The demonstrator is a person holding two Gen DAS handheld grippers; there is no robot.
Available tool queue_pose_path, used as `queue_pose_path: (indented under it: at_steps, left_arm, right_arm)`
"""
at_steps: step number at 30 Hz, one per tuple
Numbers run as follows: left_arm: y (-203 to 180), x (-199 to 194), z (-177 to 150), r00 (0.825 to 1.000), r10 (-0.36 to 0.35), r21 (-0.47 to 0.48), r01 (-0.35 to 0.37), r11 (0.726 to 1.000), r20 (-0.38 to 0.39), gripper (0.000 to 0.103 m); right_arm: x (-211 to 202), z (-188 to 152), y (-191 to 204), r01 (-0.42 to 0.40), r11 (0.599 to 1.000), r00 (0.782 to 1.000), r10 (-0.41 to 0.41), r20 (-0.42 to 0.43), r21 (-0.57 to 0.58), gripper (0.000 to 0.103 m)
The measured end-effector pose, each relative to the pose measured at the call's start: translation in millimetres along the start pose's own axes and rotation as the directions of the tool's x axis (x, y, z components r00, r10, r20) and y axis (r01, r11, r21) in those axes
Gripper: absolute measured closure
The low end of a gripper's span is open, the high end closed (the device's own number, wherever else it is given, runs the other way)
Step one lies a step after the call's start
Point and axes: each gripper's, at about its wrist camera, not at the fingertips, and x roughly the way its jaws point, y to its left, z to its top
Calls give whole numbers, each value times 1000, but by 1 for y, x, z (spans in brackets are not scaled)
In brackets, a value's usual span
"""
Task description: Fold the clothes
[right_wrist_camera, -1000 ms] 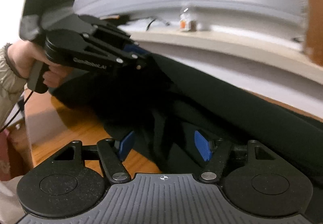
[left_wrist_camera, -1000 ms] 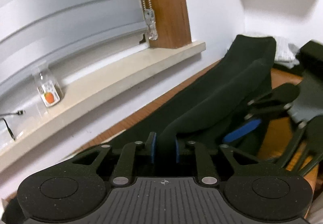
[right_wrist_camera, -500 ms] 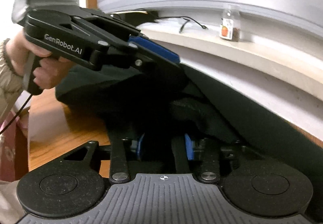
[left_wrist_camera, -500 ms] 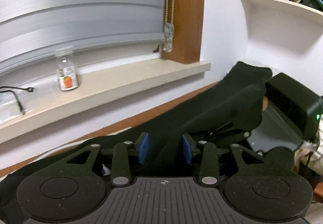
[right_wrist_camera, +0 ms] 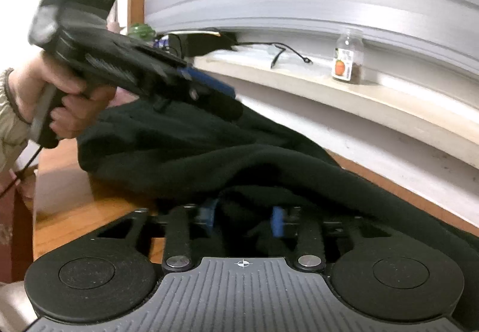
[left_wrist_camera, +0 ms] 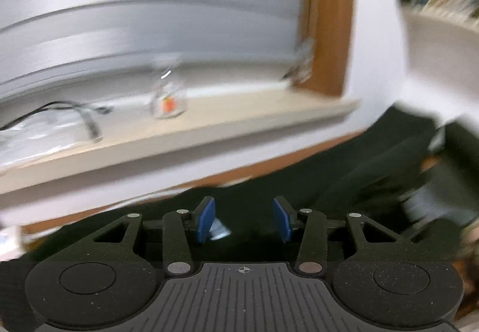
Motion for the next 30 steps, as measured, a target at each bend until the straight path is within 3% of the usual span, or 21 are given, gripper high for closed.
queue_pose_path:
  at_steps: [3, 9, 11, 14, 18, 23, 25, 30]
  left_arm:
    - [11, 7, -5, 999, 46, -4, -46, 999, -19, 56]
    - [38, 27, -15, 997, 67, -12, -68, 998, -33, 57]
    - [40, 31, -19, 996, 75, -8, -75, 997, -41, 57]
    - [39, 33, -24, 995, 94, 8, -93, 996, -43, 57]
    - [32, 42, -20, 987, 142, 41, -139, 989, -78, 58]
    - [25, 48, -18, 980, 174, 108, -164, 981, -98, 58]
    - [26, 48, -22, 981, 177, 104, -168, 980, -81, 58]
    - [26, 46, -27, 982, 180, 102, -174, 980, -58, 58]
  right_arm:
    - [0, -1, 2, 0, 1000, 1000, -1, -26, -28, 73]
    - [11, -1, 5, 11, 999, 998, -13, -54, -37, 57]
    - [13, -1, 4, -3, 1000, 998, 2, -67, -9, 73]
    - [5, -3, 4, -29, 999, 998, 31, -63, 30, 82]
    - [-36, -7, 18, -90, 995, 996, 91, -9, 49, 86]
    - [-84, -21, 50, -99, 995, 995, 99, -10, 28, 89]
    - [-92, -31, 59, -131, 991, 991, 132, -26, 38, 93]
    - [-93, -49, 73, -99, 993, 995, 100, -9, 68, 93]
